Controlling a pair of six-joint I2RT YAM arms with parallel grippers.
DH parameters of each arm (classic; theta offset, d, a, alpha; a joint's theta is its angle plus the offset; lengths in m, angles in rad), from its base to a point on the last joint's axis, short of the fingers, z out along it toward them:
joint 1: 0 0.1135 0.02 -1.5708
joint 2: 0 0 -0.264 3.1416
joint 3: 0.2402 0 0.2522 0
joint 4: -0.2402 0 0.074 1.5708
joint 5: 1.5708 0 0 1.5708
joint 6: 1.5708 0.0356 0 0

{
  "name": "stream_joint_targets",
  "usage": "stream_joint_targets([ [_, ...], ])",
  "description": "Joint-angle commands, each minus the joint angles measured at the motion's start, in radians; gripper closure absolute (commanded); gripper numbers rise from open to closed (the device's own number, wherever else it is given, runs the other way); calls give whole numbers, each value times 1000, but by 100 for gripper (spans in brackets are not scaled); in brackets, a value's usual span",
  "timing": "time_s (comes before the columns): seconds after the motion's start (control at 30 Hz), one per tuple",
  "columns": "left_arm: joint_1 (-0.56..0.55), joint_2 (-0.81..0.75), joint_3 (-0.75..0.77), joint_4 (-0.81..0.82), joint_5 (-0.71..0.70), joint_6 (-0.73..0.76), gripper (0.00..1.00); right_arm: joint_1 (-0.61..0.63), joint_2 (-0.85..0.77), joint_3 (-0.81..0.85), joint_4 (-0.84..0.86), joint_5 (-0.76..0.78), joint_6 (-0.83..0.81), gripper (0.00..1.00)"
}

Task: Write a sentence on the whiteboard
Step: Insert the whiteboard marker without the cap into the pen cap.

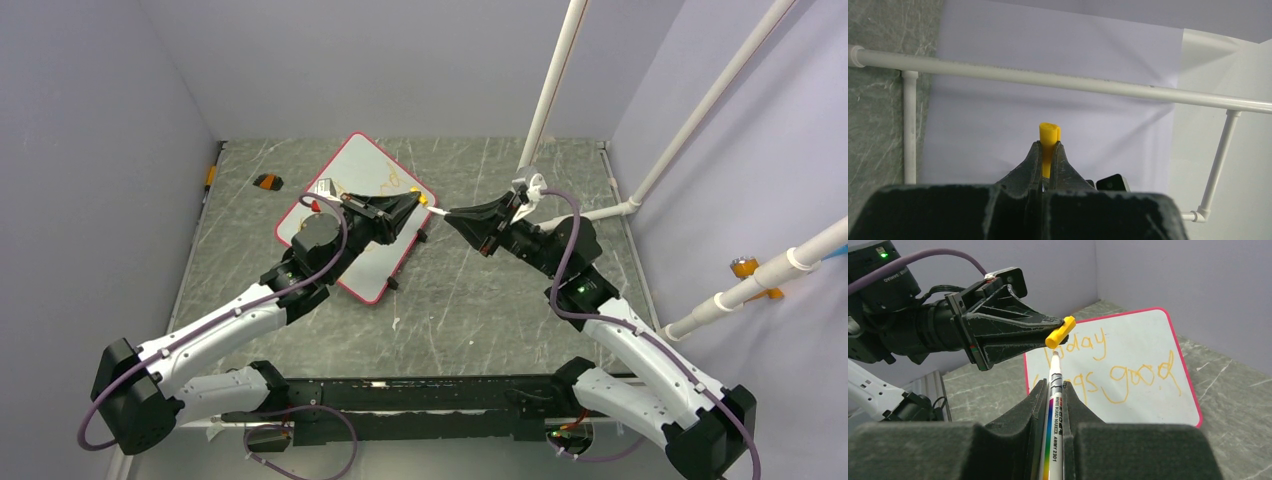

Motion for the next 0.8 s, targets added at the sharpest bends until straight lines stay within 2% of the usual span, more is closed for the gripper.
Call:
stream_joint_targets([
  [0.0,-7,7,44,-8,-13,-27,100,6,6,27,26,22,-19,100],
  [0.47,-7,-26,34,-47,-73,-24,100,9,-44,42,-17,-26,-59,100],
  [0.77,-6,-17,41,-53,-59,-31,100,10,-33,39,-5,-10,-48,100],
])
